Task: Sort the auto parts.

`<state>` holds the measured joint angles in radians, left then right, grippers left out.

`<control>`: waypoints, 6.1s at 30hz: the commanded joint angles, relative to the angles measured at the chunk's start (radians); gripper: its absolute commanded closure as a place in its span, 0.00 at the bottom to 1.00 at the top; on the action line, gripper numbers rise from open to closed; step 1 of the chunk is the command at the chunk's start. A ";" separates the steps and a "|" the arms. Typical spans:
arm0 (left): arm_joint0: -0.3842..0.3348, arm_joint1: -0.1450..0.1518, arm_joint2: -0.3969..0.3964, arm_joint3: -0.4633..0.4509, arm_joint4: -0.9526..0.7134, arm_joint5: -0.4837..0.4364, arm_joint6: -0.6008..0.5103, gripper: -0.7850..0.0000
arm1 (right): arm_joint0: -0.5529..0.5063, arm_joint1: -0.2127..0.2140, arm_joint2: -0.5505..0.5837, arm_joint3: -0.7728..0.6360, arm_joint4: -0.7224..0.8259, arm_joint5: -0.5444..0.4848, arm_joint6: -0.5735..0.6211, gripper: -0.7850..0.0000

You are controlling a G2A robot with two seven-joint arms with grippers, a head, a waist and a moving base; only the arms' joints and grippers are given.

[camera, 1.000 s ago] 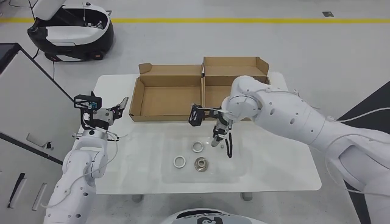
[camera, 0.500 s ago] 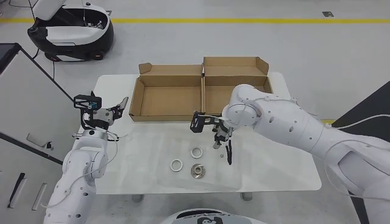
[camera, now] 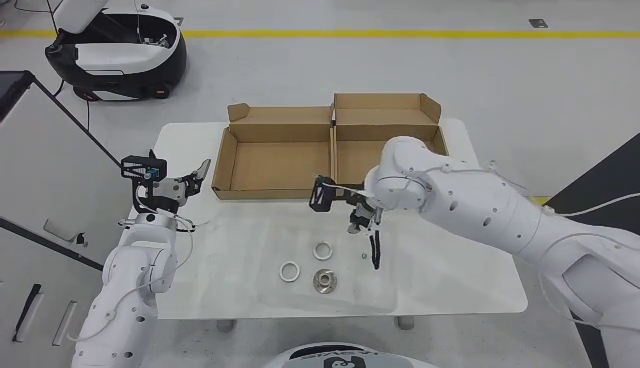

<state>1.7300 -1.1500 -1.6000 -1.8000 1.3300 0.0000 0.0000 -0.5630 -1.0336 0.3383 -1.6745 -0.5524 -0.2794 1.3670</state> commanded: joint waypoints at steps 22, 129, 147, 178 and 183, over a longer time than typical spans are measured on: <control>0.000 0.000 0.000 0.000 0.000 0.000 0.000 0.00 | -0.090 0.090 0.125 -0.269 0.093 0.038 0.169 0.52; 0.000 0.000 0.000 0.000 0.000 0.000 0.000 0.00 | -0.026 -0.122 -0.121 0.306 0.013 -0.128 -0.003 0.64; 0.000 0.000 0.000 0.000 0.000 0.000 0.000 0.00 | -0.050 -0.119 -0.089 0.290 -0.017 -0.111 0.020 1.00; 0.000 0.000 0.000 0.000 0.000 0.000 0.000 0.00 | -0.273 0.104 0.351 -0.116 0.197 -0.319 -0.145 1.00; 0.000 0.000 0.000 0.000 0.000 0.000 0.000 0.00 | -0.273 0.104 0.351 -0.116 0.197 -0.319 -0.145 1.00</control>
<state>1.7300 -1.1500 -1.6000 -1.8000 1.3300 0.0000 0.0000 -0.8363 -0.9295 0.6890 -1.7909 -0.3551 -0.5984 1.2217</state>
